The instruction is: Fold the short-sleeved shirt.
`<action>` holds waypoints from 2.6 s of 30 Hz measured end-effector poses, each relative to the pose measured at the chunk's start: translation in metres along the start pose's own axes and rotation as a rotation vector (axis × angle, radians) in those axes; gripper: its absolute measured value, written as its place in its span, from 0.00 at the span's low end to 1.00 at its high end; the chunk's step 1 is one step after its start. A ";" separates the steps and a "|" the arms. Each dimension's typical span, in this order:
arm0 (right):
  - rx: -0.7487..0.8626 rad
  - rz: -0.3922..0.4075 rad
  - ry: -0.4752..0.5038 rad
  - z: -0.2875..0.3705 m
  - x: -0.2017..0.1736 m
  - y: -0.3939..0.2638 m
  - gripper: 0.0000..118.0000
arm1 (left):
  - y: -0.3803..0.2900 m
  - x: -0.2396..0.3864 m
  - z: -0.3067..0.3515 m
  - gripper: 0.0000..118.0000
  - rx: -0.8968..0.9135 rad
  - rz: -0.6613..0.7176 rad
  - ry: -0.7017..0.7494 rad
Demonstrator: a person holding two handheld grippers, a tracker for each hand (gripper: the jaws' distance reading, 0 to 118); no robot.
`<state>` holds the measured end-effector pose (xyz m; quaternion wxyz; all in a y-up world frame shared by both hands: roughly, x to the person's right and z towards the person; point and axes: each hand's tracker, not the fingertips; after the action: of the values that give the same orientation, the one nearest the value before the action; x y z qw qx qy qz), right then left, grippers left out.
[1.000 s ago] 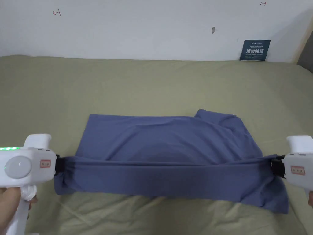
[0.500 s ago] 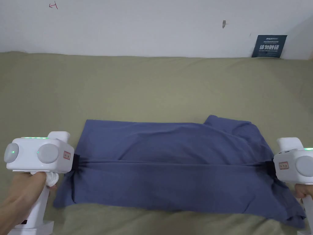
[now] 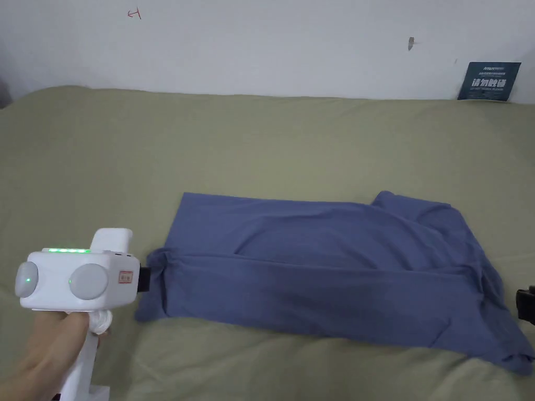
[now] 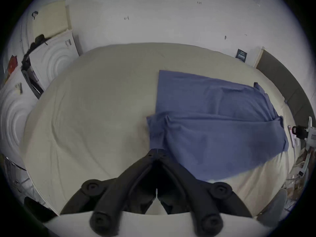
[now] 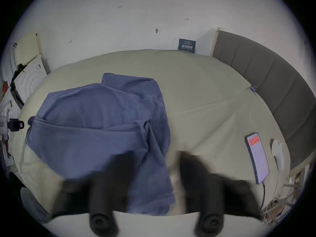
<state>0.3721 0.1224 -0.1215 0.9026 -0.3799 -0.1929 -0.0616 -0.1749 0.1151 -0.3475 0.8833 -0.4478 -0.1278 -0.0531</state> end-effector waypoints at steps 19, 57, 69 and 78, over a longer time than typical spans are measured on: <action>-0.142 -0.068 0.102 -0.025 0.019 -0.030 0.99 | -0.014 0.050 -0.025 0.05 -0.085 -0.068 0.016; -0.148 -0.019 0.147 0.081 0.008 -0.126 0.12 | -0.123 0.010 0.082 0.06 -0.046 0.025 -0.009; -0.032 -0.027 0.145 0.073 -0.012 -0.067 0.81 | -0.063 0.021 0.080 0.71 0.109 -0.041 0.005; -0.039 0.002 0.124 -0.015 -0.038 0.007 0.00 | 0.034 0.031 -0.018 0.01 0.046 0.034 -0.022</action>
<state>0.3434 0.1152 -0.1502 0.9054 -0.3929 -0.1348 -0.0877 -0.1345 0.1216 -0.3752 0.8926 -0.4302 -0.1312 -0.0300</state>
